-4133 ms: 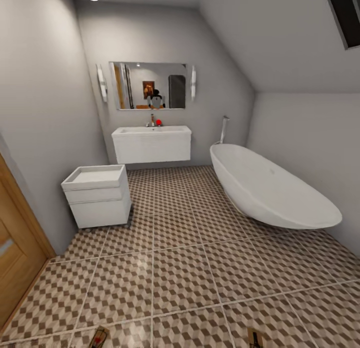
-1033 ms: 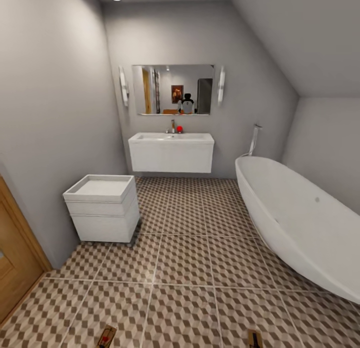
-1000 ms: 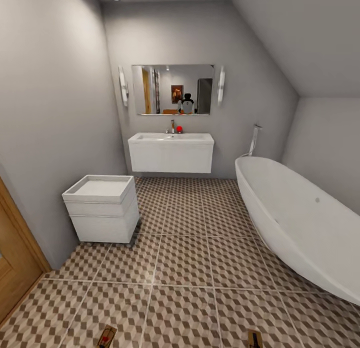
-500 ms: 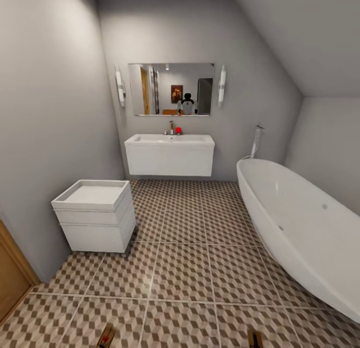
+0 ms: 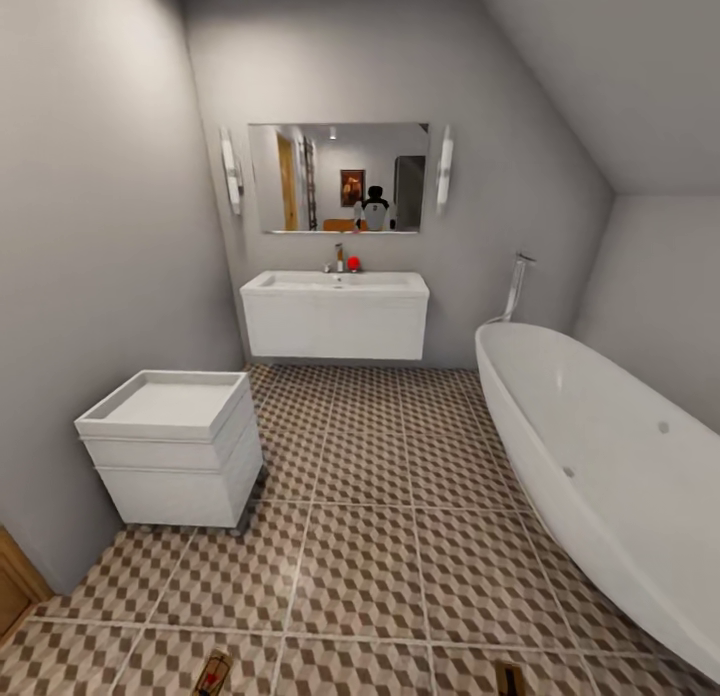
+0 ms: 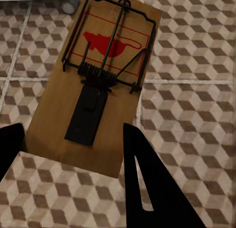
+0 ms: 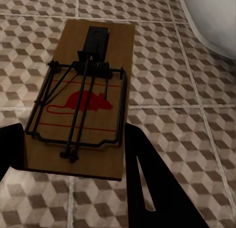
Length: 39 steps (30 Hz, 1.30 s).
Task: Take the four mousetraps from the cabinet in the bathroom and place them on the bathroom floor. Make sure all four end up on the same floor surface, and ensure that at least two of them are either under or directly next to the same bathroom sink.
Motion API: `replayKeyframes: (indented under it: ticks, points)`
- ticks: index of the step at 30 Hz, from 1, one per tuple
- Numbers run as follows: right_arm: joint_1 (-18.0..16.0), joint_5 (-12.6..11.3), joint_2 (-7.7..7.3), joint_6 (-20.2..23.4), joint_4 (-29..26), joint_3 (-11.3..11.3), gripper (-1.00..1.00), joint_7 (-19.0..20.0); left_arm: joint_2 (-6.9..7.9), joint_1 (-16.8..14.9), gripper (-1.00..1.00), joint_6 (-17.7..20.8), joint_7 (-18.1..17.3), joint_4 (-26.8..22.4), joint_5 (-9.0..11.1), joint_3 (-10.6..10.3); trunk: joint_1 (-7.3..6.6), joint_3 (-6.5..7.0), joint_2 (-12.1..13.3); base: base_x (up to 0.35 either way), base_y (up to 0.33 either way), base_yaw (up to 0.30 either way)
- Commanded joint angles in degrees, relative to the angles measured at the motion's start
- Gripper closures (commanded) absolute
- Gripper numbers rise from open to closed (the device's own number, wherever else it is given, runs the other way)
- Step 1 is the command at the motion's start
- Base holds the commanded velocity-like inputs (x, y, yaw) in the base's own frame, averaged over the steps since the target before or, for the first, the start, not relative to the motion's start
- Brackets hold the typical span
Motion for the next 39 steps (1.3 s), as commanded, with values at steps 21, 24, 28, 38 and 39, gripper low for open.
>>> replayKeyframes:
  ticks: [21,24,28,38,39]
  points:
    - [-0.04,-0.63,-0.06,-0.2,0.55,0.47,1.0,-0.04,-0.01,-0.03,1.0,-0.12,0.25,0.08,0.07,-0.42,0.03,-0.06,-0.03,0.282,-0.075,0.0]
    - [-0.04,-0.63,-0.04,-0.18,0.57,0.47,1.0,-0.04,-0.01,-0.03,1.0,-0.13,0.25,0.07,0.07,-0.42,0.03,-0.06,-0.03,0.282,-0.001,0.0]
    - [-0.04,-0.63,-0.01,-0.18,0.59,0.47,1.0,-0.04,-0.01,-0.03,1.0,-0.12,0.25,0.09,0.07,-0.42,0.03,-0.06,-0.03,0.282,0.0,0.0]
    - [-0.04,-0.63,0.0,-0.23,0.6,0.48,1.0,-0.04,-0.01,-0.03,1.0,-0.12,0.25,0.09,0.05,-0.42,0.03,-0.06,-0.03,0.282,0.0,0.0]
    - [-0.04,-0.63,0.01,-0.24,0.6,0.48,1.0,-0.04,-0.01,-0.03,1.0,-0.12,0.25,0.1,0.04,-0.42,0.03,-0.06,-0.03,0.282,0.0,0.0]
